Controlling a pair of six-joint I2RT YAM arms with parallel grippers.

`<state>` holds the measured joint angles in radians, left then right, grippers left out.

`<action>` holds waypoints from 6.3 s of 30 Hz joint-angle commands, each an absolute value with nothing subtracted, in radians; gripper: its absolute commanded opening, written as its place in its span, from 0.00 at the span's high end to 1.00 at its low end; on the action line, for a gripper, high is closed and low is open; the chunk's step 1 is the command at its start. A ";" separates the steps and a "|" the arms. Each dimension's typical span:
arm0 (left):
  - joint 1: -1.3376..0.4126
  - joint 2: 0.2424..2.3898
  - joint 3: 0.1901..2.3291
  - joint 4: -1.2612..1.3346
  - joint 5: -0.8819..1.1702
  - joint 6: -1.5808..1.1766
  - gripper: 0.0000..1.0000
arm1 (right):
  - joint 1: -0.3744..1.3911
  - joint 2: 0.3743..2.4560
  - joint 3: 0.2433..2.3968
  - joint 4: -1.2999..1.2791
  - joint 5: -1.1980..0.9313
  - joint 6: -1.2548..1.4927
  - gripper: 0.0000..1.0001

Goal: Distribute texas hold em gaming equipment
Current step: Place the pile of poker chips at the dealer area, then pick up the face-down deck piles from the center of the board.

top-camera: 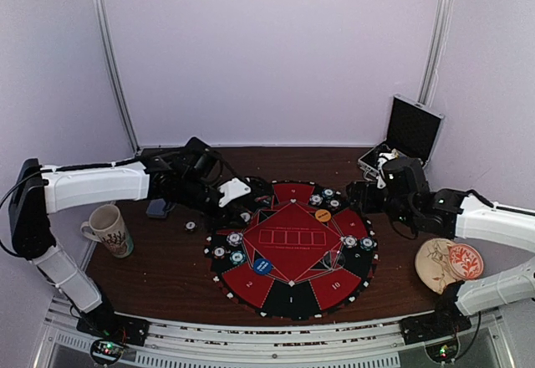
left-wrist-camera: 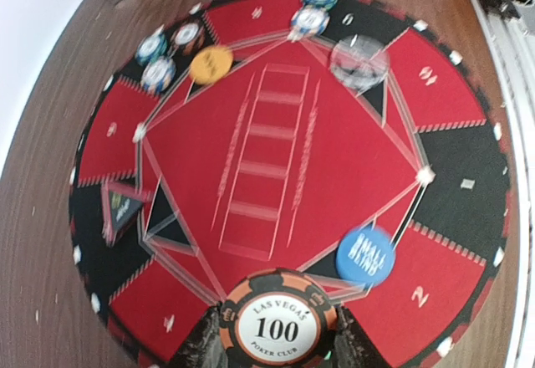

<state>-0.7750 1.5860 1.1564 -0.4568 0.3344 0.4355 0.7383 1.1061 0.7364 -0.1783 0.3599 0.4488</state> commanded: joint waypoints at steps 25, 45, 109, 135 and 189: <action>-1.164 2.482 2.270 -0.647 0.349 0.353 0.86 | 0.614 0.707 0.634 -0.246 0.642 0.585 0.00; -1.186 2.698 2.458 -0.649 0.321 0.367 0.86 | 0.614 0.668 0.634 -0.247 0.623 0.573 0.00; -0.328 1.550 1.333 -0.399 -0.028 0.114 0.02 | 0.614 0.851 0.643 -0.178 0.438 0.525 0.00; -0.061 1.843 1.236 -0.536 0.093 -0.010 0.02 | 0.614 0.845 0.640 -0.168 0.393 0.516 0.00; -0.112 1.925 1.111 -0.513 0.045 0.035 0.46 | 0.616 0.848 0.643 -0.152 0.317 0.517 0.00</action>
